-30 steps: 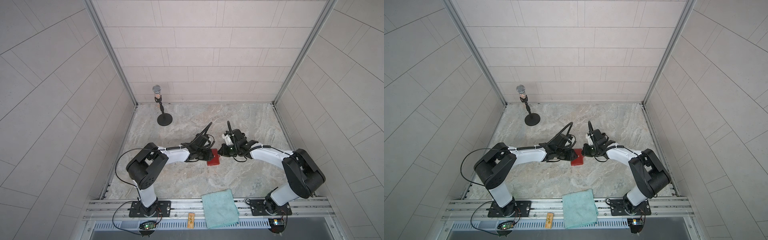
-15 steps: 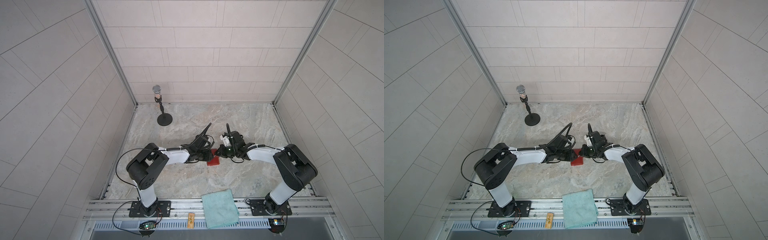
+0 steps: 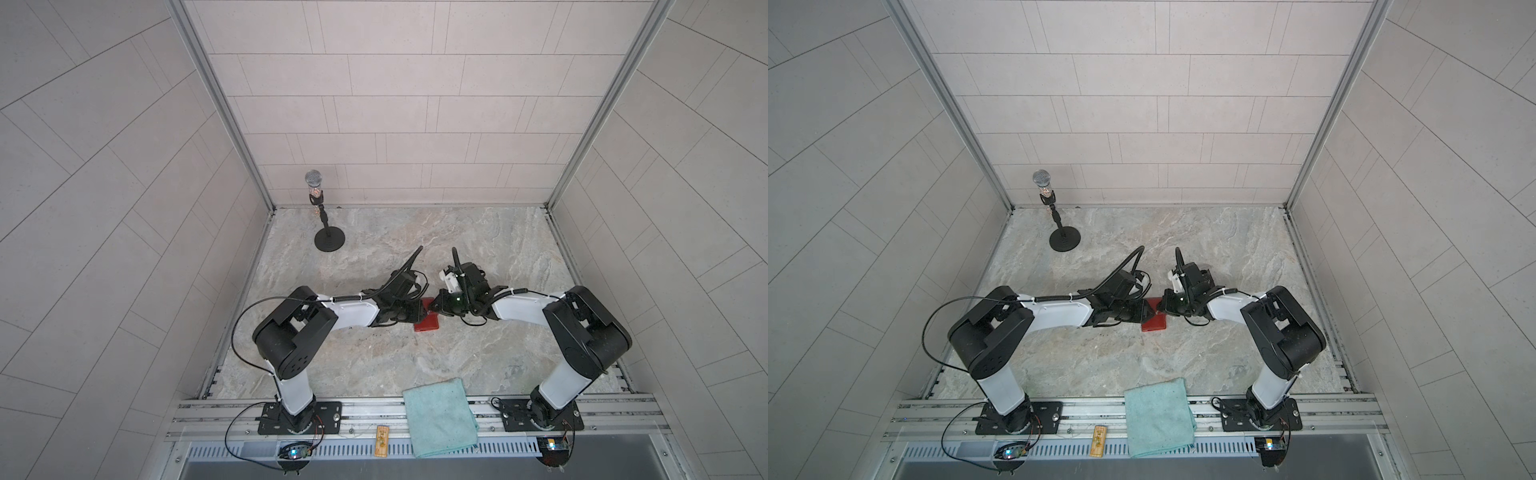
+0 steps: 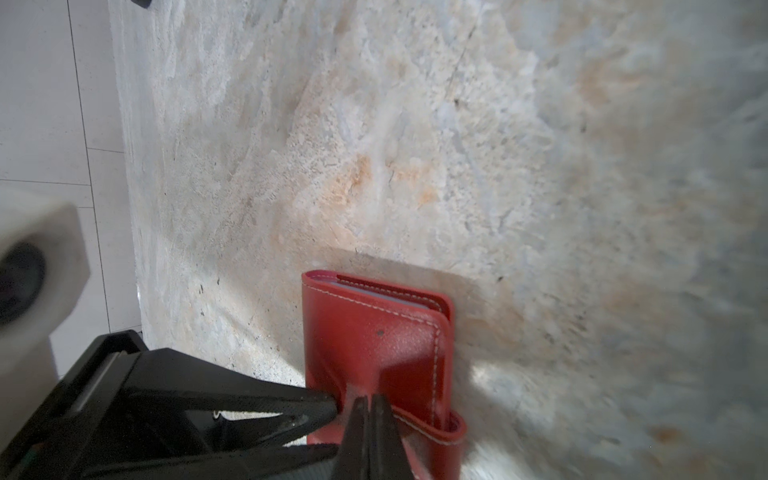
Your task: Put the credit cards into the card holder
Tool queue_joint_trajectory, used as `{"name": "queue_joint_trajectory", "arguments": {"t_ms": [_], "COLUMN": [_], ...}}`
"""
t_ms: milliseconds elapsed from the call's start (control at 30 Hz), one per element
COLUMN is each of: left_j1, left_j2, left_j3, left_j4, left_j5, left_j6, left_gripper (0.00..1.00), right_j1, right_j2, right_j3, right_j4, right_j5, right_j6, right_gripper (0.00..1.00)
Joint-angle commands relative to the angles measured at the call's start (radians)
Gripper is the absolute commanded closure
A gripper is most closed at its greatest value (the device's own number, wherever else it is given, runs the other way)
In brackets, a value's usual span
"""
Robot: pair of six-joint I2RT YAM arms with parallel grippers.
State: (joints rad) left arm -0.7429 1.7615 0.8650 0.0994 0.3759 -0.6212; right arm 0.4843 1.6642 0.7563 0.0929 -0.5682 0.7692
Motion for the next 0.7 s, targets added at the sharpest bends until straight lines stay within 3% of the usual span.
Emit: {"name": "queue_joint_trajectory", "arguments": {"t_ms": [0,667], "left_j1": [-0.001,-0.001], "left_j2": [0.004,0.009], "left_j3": [-0.022,-0.020], "left_j4": [-0.053,-0.059], "left_j5": [-0.042,-0.042], "left_j6": [0.004,0.010], "left_gripper": [0.74,0.74], "right_j1": [0.003,0.008], "right_j2": [-0.017,0.046], "right_j3": [0.014,0.030], "right_j4": [-0.086,-0.049], "right_j5": [0.026,-0.018], "right_j6": [-0.025,-0.015], "right_gripper": [1.00,1.00]}}
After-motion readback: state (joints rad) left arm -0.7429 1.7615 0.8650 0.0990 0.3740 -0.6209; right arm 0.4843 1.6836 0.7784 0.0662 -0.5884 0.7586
